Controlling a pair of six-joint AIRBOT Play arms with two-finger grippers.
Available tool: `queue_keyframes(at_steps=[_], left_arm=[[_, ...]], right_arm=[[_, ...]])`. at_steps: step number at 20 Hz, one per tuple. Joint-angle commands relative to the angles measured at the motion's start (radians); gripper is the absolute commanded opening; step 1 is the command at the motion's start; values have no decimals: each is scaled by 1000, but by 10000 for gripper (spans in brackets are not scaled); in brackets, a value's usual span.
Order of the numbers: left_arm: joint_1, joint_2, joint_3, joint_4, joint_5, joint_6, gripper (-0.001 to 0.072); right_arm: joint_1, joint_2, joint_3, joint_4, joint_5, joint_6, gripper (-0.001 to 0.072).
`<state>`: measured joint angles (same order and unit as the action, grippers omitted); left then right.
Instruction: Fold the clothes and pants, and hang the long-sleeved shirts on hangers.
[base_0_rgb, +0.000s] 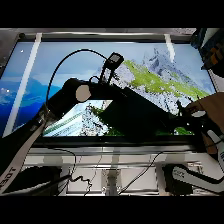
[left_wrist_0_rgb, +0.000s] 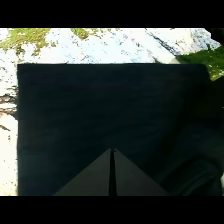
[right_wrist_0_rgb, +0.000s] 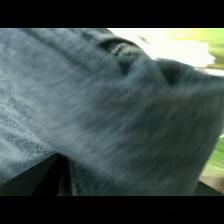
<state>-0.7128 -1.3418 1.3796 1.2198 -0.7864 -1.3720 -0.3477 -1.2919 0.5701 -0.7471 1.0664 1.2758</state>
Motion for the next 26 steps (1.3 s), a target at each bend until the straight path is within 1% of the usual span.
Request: queue_keyframes(at_steps=[1,3,4,6,7,8,10,11,12,13,14,16,17,18,19,20,21,23,24,26], left_arm=[[0,-1,0,3,0,1,23],[0,-1,0,5,0,1,23],[0,-1,0,9,0,1,23],[0,-1,0,15,0,1,23],[0,-1,0,15,0,1,23],[0,-1,0,15,0,1,23],[0,-1,0,14,0,1,23],[0,-1,0,14,0,1,23],[0,-1,0,14,-1,1,23],[0,-1,0,14,-1,1,23],[0,-1,0,14,-1,1,23],[0,-1,0,15,-1,1,23],[0,-1,0,16,-1,1,23],[0,0,0,33,0,1,23],[0,2,0,69,0,1,23],[4,7,0,121,0,1,23],[9,17,0,189,-1,0,22],[36,56,0,276,0,0,22],[60,85,0,299,0,0,22],[127,151,0,307,0,0,22]], right_arm=[[59,-100,-1,162,-125,-101,549],[117,-106,0,254,-244,-73,559],[145,-107,5,322,-271,-75,559],[207,-108,41,427,-265,-149,559],[244,-108,71,439,-246,-172,558],[283,-111,101,435,-241,-171,578],[378,-134,160,433,-289,-164,698],[428,-150,189,433,-348,-126,698],[470,-169,218,435,-400,-59,699],[506,-199,257,433,-415,-16,699],[530,-237,300,434,-396,-6,698],[576,-322,391,441,-322,6,674],[601,-361,435,454,-308,32,625],[629,-394,475,472,-305,50,456],[657,-422,508,494,-312,53,216],[685,-446,541,519,-329,53,45],[705,-463,569,538,-353,53,36],[723,-470,615,552,-436,51,35],[718,-467,638,553,-466,51,35],[678,-462,698,553,-460,51,35]])
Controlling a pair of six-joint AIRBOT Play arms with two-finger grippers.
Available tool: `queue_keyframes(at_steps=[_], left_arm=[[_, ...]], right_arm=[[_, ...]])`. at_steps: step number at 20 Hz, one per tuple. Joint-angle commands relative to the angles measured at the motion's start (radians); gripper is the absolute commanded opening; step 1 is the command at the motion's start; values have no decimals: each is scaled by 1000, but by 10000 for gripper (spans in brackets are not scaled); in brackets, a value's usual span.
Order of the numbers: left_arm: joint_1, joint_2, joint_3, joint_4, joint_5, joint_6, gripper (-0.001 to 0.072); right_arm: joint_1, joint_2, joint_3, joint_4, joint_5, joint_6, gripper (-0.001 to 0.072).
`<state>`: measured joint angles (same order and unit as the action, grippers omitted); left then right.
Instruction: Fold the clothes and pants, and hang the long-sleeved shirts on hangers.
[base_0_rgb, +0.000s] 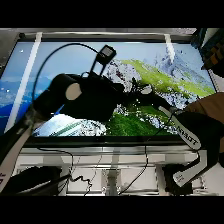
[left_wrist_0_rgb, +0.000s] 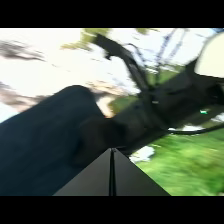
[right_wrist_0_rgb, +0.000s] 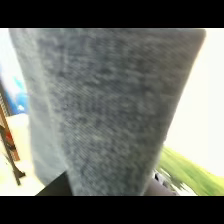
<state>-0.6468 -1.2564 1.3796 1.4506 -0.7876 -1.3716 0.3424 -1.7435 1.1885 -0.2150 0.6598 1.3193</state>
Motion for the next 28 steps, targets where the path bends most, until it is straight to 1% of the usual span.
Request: queue_keyframes(at_steps=[1,4,7,9,12,13,14,15,16,17,20,21,23,24,25,26,27,28], left_arm=[[102,100,0,76,1,0,22],[214,185,0,76,0,0,22],[294,244,0,76,-13,0,23],[324,268,0,76,-46,0,22],[338,280,0,80,-101,0,22],[337,280,0,79,-114,0,22],[337,280,0,79,-123,0,22],[337,280,0,79,-126,0,22],[337,280,0,79,-126,0,22],[337,280,0,79,-126,0,22],[337,280,0,79,-126,0,23],[337,280,0,79,-126,0,22],[337,280,0,79,-126,0,23],[337,280,0,79,-127,0,22],[337,280,0,79,-126,0,22],[337,280,0,79,-126,0,23],[337,280,0,79,-126,0,23],[337,280,0,79,-126,0,23]], right_arm=[[-42,-2,113,21,-31,7,35],[-182,49,223,21,110,3,35],[-378,140,314,20,265,4,35],[-529,230,341,20,318,5,35],[-777,377,344,-5,343,10,35],[-859,418,344,-29,358,36,35],[-950,457,344,-79,379,114,35],[-1037,489,344,-155,414,213,35],[-1113,513,344,-239,457,289,36],[-1190,534,344,-340,512,341,35],[-1371,564,344,-638,704,394,36],[-1420,564,343,-757,779,409,36],[-1490,564,339,-1027,904,480,36],[-1514,565,336,-1130,933,505,36],[-1538,564,335,-1201,949,505,39],[-1557,563,335,-1235,947,506,109],[-1574,563,335,-1247,946,505,393],[-1582,563,335,-1247,946,504,720]])
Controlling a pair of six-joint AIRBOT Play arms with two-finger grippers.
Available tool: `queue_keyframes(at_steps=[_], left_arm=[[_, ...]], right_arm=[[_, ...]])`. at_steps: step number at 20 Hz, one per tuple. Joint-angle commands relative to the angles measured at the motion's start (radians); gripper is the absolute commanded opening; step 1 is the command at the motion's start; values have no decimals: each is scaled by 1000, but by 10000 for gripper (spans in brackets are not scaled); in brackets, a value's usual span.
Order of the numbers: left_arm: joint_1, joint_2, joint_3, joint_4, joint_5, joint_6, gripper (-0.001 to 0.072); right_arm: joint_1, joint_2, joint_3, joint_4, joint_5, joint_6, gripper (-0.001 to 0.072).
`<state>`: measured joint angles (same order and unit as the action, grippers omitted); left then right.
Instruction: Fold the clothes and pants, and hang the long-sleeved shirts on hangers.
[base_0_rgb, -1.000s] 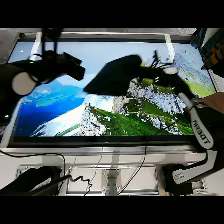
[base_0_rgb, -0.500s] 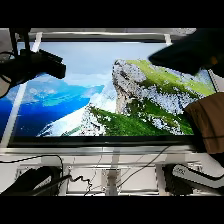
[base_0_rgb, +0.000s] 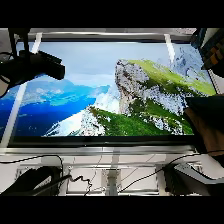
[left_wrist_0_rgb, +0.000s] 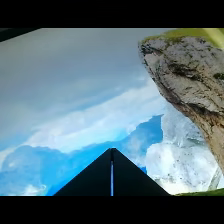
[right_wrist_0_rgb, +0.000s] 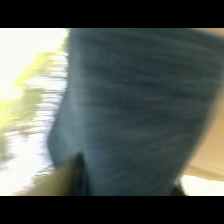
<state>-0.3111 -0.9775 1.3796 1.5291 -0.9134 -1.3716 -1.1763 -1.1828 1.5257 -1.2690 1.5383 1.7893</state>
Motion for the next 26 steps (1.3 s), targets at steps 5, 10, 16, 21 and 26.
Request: queue_keyframes(at_steps=[5,10,16,21,26], left_arm=[[1,1,0,1,0,0,23],[1,1,0,0,0,0,23],[1,0,0,0,0,0,23],[1,0,0,0,0,0,23],[1,0,0,0,0,0,23]], right_arm=[[-63,3,-2,-183,44,26,679],[-19,3,-2,-84,6,23,129],[463,2,-4,15,-5,-195,36],[1117,2,-4,-9,-102,-195,37],[1555,1,-4,-266,-330,-196,37]])
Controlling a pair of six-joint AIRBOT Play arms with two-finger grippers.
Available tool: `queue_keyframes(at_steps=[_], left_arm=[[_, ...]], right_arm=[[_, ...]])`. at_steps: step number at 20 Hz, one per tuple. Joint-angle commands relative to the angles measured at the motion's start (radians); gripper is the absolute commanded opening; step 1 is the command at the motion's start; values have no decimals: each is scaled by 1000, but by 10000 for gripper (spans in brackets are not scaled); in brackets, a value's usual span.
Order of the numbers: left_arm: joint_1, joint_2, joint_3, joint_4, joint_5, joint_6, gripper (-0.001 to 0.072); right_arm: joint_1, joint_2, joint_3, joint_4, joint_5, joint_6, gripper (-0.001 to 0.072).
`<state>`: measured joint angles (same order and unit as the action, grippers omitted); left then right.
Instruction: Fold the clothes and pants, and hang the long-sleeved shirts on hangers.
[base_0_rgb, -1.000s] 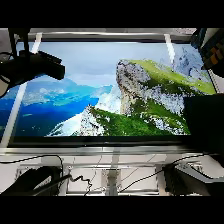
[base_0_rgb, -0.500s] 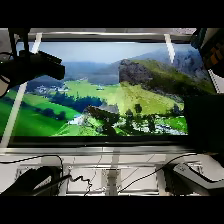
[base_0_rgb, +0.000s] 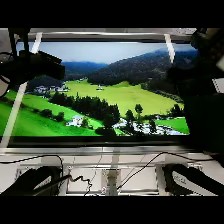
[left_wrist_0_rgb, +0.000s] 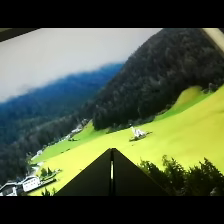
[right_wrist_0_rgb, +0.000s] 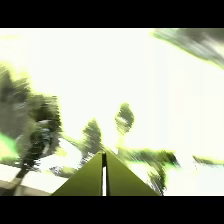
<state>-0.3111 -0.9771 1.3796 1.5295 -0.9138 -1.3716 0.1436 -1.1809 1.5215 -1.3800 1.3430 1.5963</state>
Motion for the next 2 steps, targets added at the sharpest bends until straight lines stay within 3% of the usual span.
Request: queue_keyframes(at_steps=[1,2], left_arm=[[1,0,0,0,0,0,22],[1,0,0,0,0,0,22]], right_arm=[[259,-2,0,-185,-151,1,37],[264,-2,0,-185,-151,1,37]])
